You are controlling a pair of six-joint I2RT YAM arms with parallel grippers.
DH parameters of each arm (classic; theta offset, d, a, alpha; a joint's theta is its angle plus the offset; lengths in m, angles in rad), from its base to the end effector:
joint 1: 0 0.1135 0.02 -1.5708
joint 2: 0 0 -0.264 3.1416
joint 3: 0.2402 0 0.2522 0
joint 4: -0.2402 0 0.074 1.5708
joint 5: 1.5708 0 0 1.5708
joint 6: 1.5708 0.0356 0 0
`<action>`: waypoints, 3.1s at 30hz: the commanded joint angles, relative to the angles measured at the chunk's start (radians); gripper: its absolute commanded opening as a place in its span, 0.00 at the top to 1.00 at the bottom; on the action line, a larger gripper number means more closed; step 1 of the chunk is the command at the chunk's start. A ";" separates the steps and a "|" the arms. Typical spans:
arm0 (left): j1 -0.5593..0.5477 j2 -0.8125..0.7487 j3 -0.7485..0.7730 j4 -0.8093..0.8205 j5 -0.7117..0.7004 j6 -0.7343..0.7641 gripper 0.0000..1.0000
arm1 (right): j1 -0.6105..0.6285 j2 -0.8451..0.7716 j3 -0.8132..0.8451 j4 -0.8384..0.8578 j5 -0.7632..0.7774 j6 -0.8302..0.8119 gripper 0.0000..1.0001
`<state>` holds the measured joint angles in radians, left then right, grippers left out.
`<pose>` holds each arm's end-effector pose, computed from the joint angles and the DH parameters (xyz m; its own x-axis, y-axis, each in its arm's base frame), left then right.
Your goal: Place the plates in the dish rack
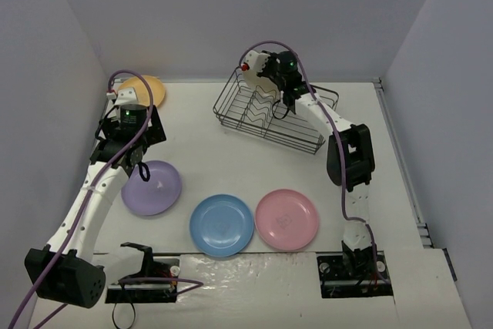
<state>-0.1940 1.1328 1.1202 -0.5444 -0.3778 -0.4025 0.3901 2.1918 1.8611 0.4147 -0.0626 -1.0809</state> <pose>0.2426 -0.0343 0.3529 -0.4271 -0.2871 -0.8574 -0.3210 0.9346 -0.1531 0.4930 0.2051 0.3146 0.4223 -0.7786 -0.4642 -0.1372 0.4513 -0.8817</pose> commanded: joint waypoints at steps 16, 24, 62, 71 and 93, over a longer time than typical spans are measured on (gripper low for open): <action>0.007 -0.079 0.049 0.015 0.042 -0.006 0.03 | 0.002 -0.059 0.061 0.020 -0.025 0.167 0.15; 0.007 -0.120 0.037 0.024 0.087 -0.021 0.03 | 0.018 -0.249 0.020 -0.080 -0.100 0.350 0.00; 0.002 -0.042 -0.081 0.081 0.243 -0.101 0.03 | 0.016 -1.156 -1.190 -0.987 -0.047 1.736 0.08; 0.001 -0.022 -0.073 0.076 0.227 -0.095 0.03 | 0.018 -1.011 -1.283 -0.834 -0.017 1.807 0.37; 0.002 -0.030 -0.067 0.093 0.242 -0.078 0.03 | 0.040 -1.129 -1.114 -0.985 0.191 1.739 1.00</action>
<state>-0.1944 1.1156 1.0203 -0.5163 -0.1314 -0.5009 0.4146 1.1268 0.6129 -0.4277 -0.0221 0.7225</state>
